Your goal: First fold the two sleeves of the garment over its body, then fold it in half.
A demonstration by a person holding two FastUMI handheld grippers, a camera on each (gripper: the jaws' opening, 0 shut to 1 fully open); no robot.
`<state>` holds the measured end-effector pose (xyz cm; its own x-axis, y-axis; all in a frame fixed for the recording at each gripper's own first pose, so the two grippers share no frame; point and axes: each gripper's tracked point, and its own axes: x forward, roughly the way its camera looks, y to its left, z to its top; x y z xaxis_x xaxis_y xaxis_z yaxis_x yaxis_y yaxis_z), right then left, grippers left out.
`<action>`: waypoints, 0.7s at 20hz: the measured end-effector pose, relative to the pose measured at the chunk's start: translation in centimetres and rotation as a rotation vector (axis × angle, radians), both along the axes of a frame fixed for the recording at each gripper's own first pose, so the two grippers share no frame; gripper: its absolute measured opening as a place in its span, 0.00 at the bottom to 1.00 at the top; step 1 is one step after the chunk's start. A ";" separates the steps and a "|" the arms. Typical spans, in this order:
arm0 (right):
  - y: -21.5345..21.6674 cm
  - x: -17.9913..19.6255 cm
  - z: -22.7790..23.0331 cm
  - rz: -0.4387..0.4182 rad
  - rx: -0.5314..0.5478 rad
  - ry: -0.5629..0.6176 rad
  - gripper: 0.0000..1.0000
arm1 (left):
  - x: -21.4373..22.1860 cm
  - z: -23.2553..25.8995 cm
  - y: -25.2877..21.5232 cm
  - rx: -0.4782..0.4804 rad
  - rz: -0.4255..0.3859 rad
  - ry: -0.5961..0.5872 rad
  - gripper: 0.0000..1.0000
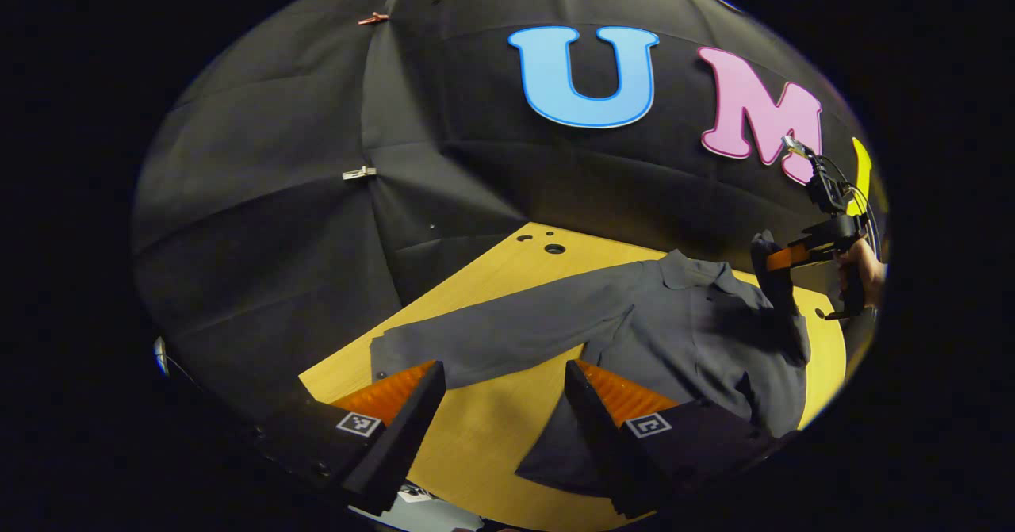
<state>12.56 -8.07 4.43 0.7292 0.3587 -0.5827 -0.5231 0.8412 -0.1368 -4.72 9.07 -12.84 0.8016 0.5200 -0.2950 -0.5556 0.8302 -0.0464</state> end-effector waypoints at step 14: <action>14.5 -1.9 -8.0 0.149 0.093 0.141 0.08 | -2.3 0.4 1.6 0.003 0.119 -0.006 0.96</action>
